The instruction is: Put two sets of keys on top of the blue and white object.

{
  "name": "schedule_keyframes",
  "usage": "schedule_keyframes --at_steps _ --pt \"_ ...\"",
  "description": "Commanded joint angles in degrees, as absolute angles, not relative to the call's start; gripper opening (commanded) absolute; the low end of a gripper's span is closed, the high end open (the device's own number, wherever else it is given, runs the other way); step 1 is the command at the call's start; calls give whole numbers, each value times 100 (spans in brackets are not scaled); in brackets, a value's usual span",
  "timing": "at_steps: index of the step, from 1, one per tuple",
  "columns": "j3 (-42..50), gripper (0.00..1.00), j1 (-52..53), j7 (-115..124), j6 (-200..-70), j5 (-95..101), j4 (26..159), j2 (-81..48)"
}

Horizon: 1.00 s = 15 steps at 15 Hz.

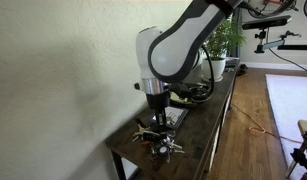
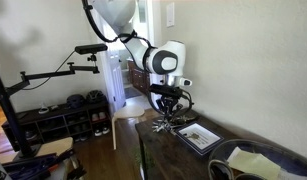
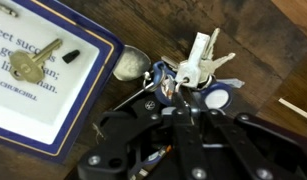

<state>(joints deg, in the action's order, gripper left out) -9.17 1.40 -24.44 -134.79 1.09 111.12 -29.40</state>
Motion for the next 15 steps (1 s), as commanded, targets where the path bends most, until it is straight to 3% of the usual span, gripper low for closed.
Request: schedule_keyframes --at_steps 1,15 --pt "-870 8 135 -2300 -13383 166 11396 -2412" --pt "-492 8 172 -1798 -13339 475 11522 -1525"
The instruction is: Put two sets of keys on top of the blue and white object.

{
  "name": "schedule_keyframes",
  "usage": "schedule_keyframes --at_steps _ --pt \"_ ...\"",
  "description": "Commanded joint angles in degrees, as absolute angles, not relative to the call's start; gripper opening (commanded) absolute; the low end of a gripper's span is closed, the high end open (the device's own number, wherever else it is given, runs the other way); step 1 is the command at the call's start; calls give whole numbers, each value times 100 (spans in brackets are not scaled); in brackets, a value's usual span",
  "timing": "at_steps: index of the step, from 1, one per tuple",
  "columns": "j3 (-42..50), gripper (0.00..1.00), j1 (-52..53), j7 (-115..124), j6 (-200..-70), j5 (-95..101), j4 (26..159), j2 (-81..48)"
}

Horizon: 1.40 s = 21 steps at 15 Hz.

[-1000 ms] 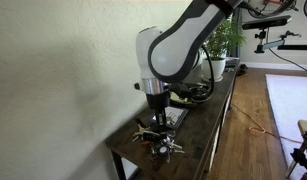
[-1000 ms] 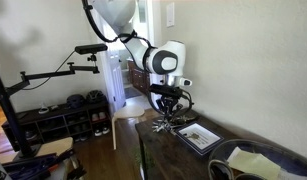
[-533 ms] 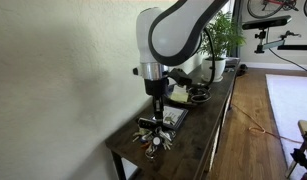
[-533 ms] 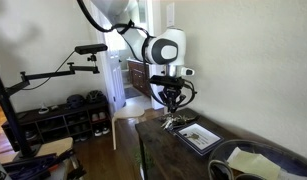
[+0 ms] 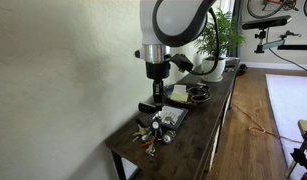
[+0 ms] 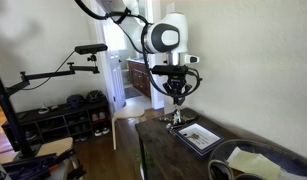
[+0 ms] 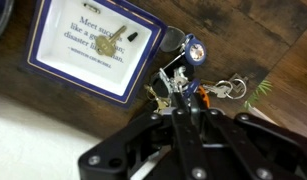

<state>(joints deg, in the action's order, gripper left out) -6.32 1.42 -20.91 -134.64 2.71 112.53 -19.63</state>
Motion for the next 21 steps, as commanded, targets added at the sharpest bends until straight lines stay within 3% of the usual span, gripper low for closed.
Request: schedule_keyframes --at_steps 1,21 --pt "-451 8 157 -1750 -13332 496 11507 -1502" --pt "-97 8 -125 -1567 -13520 486 11734 -1711"
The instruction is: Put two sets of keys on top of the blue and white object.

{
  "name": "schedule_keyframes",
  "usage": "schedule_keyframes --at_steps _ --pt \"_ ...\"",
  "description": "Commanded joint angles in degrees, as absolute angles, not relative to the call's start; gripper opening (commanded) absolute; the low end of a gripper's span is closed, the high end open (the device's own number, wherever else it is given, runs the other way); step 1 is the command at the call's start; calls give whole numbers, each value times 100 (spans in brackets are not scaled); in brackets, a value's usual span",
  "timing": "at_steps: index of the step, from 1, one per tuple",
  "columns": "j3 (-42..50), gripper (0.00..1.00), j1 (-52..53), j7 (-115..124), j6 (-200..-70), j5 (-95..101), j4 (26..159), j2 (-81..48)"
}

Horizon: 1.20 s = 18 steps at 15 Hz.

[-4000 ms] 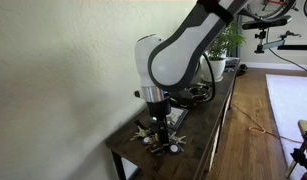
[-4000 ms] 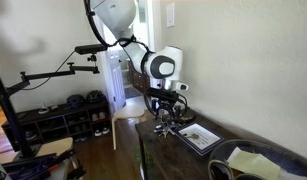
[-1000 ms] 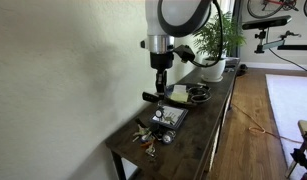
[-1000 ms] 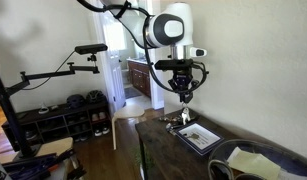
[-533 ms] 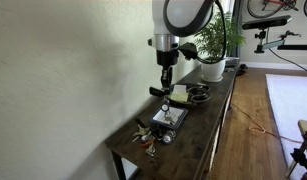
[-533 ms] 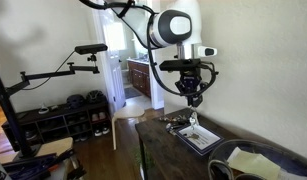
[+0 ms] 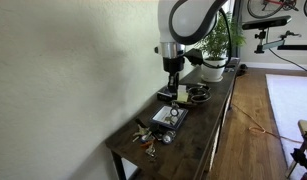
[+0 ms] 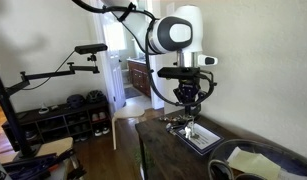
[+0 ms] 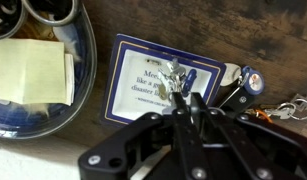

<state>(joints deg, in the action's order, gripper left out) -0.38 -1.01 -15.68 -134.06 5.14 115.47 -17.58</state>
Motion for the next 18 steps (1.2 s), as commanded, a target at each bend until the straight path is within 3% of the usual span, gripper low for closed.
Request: schedule_keyframes --at_steps 1,11,12,13,18 --pt "-117 8 -138 -1608 -13548 457 11741 -1754" --pt "-153 8 -200 -1687 -13872 485 11577 -2550" --pt "-137 26 -181 -1643 -13899 531 11583 -2557" --pt "-136 37 -177 -1635 -13917 546 11590 -2552" --pt "-103 68 -72 -1472 -13882 656 11733 -2287"
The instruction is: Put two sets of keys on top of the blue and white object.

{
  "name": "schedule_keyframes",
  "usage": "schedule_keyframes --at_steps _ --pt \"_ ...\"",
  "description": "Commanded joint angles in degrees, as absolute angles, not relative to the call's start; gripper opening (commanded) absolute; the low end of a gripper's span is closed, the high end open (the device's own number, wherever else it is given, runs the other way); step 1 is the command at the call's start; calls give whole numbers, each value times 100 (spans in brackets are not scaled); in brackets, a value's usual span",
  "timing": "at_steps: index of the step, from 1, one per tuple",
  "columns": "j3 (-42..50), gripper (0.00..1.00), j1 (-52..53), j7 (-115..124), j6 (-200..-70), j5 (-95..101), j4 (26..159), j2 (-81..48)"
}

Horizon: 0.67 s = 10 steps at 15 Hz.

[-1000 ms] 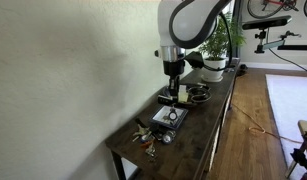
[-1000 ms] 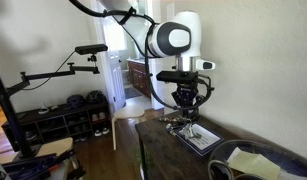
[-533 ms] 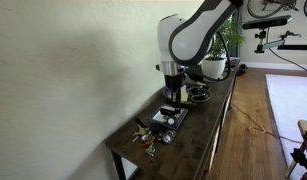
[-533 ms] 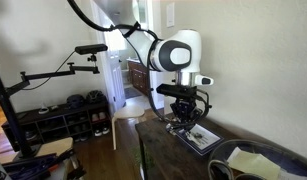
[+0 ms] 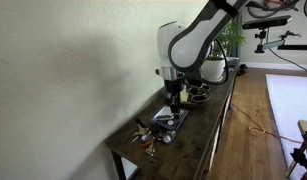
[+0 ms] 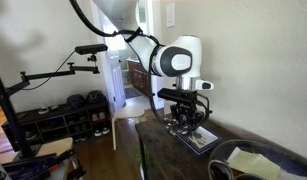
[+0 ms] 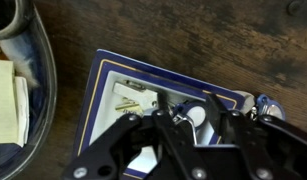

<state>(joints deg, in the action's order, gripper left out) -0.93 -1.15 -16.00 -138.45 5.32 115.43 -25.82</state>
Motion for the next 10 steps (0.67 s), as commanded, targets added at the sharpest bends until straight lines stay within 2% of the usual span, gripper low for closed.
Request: schedule_keyframes --at_steps 1,5,10 --pt "-134 75 -83 -1506 -13858 605 11749 -2239" --pt "-185 98 -14 -1343 -13728 535 11836 -1978" --pt "-324 100 90 -1232 -13644 464 11894 -1831"
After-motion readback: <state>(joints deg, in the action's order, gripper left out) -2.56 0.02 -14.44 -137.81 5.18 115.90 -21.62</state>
